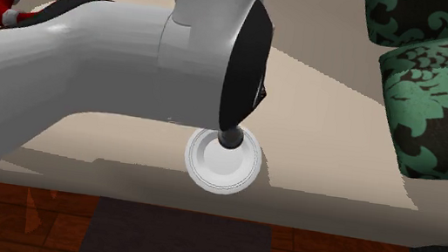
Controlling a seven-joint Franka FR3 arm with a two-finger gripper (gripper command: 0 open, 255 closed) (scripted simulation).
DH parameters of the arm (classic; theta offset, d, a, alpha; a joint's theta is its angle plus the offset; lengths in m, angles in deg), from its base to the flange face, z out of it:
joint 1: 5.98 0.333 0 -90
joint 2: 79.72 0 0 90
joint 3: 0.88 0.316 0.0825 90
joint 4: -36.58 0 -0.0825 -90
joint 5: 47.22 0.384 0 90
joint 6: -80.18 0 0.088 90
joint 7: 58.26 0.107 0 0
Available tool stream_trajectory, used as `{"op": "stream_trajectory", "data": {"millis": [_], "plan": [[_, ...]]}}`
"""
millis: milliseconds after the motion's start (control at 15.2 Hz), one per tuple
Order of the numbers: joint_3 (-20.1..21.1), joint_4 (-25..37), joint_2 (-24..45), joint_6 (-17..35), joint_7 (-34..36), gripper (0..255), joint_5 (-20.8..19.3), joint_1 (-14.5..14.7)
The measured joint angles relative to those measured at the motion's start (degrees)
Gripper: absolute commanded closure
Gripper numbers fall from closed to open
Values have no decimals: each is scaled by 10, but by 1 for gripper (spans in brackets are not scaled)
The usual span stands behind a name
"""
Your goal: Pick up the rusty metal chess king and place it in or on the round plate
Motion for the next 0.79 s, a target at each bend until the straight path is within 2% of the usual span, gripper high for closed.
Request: {"op": "stream_trajectory", "data": {"millis": [792], "plan": [[-3, -53, 47, 99, 11, 255, -11, -5]]}}
